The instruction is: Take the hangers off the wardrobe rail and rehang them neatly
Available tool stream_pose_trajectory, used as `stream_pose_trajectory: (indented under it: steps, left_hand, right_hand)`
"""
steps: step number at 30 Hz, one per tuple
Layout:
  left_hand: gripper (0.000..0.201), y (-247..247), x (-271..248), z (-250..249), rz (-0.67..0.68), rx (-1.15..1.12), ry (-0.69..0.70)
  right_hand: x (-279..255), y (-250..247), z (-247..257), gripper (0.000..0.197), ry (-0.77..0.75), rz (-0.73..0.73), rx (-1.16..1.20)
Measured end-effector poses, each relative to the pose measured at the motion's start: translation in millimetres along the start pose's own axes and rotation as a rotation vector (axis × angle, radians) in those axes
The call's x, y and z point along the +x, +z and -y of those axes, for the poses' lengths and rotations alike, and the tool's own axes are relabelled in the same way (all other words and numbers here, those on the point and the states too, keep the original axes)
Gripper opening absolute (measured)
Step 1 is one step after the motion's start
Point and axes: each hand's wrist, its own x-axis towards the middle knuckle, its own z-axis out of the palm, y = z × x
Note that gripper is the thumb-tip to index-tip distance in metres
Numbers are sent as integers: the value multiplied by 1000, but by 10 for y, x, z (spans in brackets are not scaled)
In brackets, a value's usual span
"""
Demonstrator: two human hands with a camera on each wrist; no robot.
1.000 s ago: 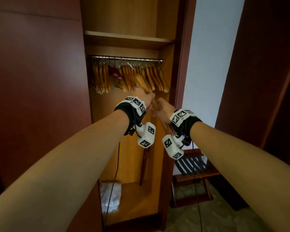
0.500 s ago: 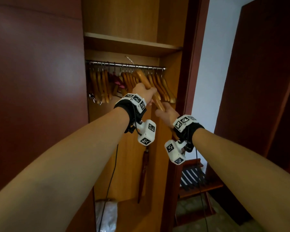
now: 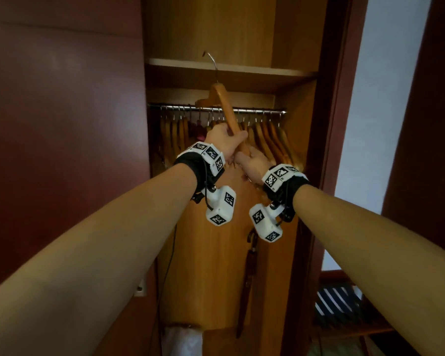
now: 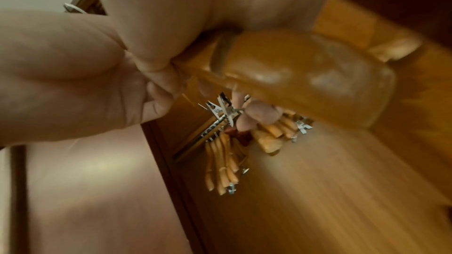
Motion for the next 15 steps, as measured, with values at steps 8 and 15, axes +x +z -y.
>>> stream_pose_trajectory:
  steps: [8, 15]
  left_hand:
    - [23, -32, 475, 155, -197, 240, -163]
    - [29, -124, 615, 232, -193, 490, -296]
  right_hand:
    - [594, 172, -24, 30, -81, 244, 166]
    - [915, 295, -62, 19, -257, 380, 42]
